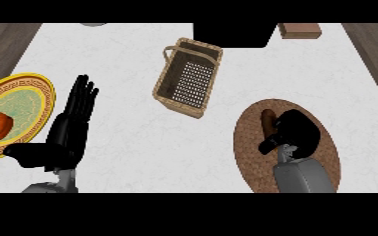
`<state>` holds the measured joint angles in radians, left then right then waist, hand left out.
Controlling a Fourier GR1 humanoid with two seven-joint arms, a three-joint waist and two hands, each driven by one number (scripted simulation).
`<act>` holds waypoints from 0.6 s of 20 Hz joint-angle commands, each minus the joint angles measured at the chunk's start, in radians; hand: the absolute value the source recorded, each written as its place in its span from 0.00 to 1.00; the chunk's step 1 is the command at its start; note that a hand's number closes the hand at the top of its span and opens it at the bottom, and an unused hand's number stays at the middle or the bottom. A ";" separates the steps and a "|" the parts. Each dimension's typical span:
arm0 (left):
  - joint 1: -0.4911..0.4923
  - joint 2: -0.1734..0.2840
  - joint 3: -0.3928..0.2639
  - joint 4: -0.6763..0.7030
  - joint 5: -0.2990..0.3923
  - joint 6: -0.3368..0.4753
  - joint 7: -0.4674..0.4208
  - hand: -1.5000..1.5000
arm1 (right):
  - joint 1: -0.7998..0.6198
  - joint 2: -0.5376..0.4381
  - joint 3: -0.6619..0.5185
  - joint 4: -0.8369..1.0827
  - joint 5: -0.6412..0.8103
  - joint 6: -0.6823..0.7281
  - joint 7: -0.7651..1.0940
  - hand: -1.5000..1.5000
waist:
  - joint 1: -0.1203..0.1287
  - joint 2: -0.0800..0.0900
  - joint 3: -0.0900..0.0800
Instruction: Pick the sweet potato from the placemat and place it in the basket
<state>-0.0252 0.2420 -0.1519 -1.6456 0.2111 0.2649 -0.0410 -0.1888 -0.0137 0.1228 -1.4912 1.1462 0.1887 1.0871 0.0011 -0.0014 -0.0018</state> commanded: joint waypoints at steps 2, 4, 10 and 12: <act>-0.019 -0.027 -0.036 -0.007 -0.048 0.020 0.028 0.50 | -0.025 0.013 0.280 0.053 -0.015 -0.091 0.226 1.00 | 0.013 0.002 0.002; -0.021 -0.021 -0.059 -0.019 -0.029 -0.021 0.016 0.50 | -0.171 0.013 0.364 0.118 -0.050 -0.095 0.166 1.00 | 0.098 0.013 0.003; -0.088 -0.055 -0.124 0.000 -0.039 -0.046 0.031 0.50 | -0.406 0.013 0.491 0.173 -0.095 -0.130 0.098 1.00 | 0.213 0.035 0.002; -0.107 -0.053 -0.117 0.020 -0.037 -0.054 0.028 0.50 | -0.485 0.013 0.501 0.168 -0.126 -0.174 0.107 1.00 | 0.216 0.036 0.001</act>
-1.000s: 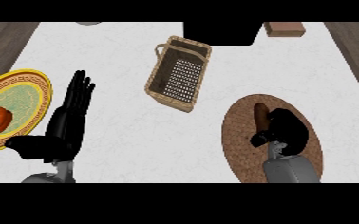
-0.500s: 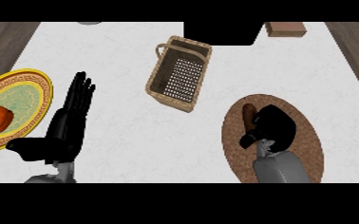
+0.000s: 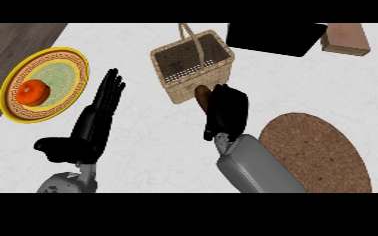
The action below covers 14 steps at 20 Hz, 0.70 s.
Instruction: Pick the sweet potato from the placemat and place it in the basket
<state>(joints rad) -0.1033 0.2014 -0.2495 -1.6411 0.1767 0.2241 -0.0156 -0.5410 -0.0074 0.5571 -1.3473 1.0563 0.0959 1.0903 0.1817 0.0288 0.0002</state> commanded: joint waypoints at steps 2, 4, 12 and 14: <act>-0.027 -0.011 -0.018 0.011 0.005 -0.017 0.011 0.50 | -0.172 0.007 0.085 0.018 -0.067 -0.141 0.132 1.00 | 0.041 -0.002 0.000; -0.037 -0.019 -0.027 0.019 0.001 -0.019 0.009 0.50 | -0.208 0.007 0.093 0.012 -0.087 -0.206 0.138 1.00 | 0.041 -0.001 0.000; -0.068 -0.032 -0.019 0.047 -0.004 -0.003 0.029 0.50 | -0.457 0.007 0.081 -0.047 -0.081 -0.347 0.208 1.00 | 0.022 -0.020 -0.004; -0.065 -0.026 -0.009 0.057 -0.007 0.002 0.025 0.50 | -0.503 0.007 0.087 -0.065 -0.079 -0.360 0.251 1.00 | 0.016 -0.029 -0.005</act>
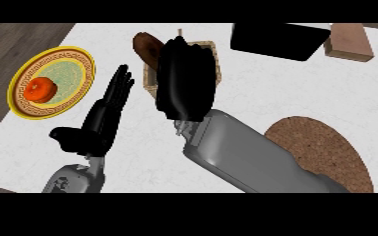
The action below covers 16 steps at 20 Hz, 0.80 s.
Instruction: Pick the sweet potato from the placemat and place it in the basket
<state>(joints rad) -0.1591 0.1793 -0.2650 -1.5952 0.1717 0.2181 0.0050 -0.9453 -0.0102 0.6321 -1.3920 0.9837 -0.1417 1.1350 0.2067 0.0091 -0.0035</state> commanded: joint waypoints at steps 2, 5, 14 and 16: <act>-0.021 -0.002 0.004 0.023 -0.002 -0.001 0.010 0.50 | -0.148 0.010 0.003 0.012 -0.020 -0.130 0.224 1.00 | -0.011 -0.004 -0.003; -0.013 -0.013 0.010 0.018 -0.001 0.015 0.002 0.50 | -0.201 0.010 -0.026 0.025 -0.047 -0.129 0.276 1.00 | -0.016 -0.012 -0.004; -0.004 -0.007 0.041 0.053 -0.007 0.034 -0.006 0.50 | -0.306 0.009 -0.028 0.175 -0.047 -0.047 0.351 1.00 | -0.087 -0.022 -0.005; -0.003 -0.004 0.050 0.058 -0.005 0.030 -0.018 0.50 | -0.317 0.009 -0.019 0.227 -0.046 -0.036 0.352 1.00 | -0.095 -0.017 -0.005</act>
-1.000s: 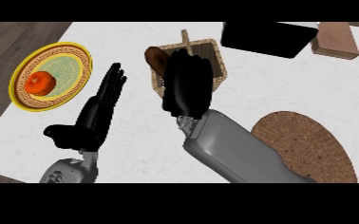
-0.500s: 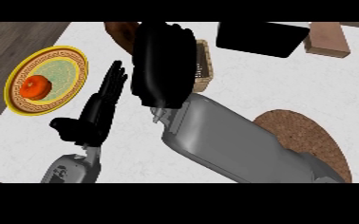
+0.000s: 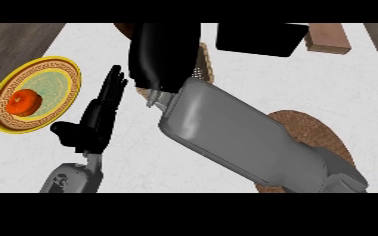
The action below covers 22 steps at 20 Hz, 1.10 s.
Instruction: Pick the sweet potato from the placemat and place it in the basket
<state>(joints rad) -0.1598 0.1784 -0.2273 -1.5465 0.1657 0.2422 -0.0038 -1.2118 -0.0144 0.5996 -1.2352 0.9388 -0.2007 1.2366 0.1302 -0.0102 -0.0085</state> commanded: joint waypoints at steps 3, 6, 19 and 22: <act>0.002 -0.008 0.016 0.004 -0.008 0.023 -0.013 0.50 | -0.076 0.014 0.000 0.081 -0.012 0.016 0.250 1.00 | -0.040 -0.002 0.002; 0.028 -0.002 0.023 -0.001 0.002 0.016 -0.016 0.50 | -0.084 0.014 -0.034 0.091 -0.014 -0.026 0.250 1.00 | -0.047 -0.004 0.003; 0.107 0.025 0.044 -0.068 0.000 0.014 -0.026 0.50 | -0.045 0.014 -0.035 0.171 -0.013 0.007 0.250 1.00 | -0.089 -0.001 0.006; 0.068 0.015 0.051 -0.035 -0.006 0.026 -0.010 0.50 | -0.003 0.014 0.016 0.162 -0.030 -0.011 0.250 1.00 | -0.098 0.004 0.006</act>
<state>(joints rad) -0.0816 0.1925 -0.1833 -1.5966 0.1648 0.2644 -0.0211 -1.2326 -0.0145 0.5787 -1.0745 0.9231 -0.2147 1.2412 0.0436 -0.0104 -0.0026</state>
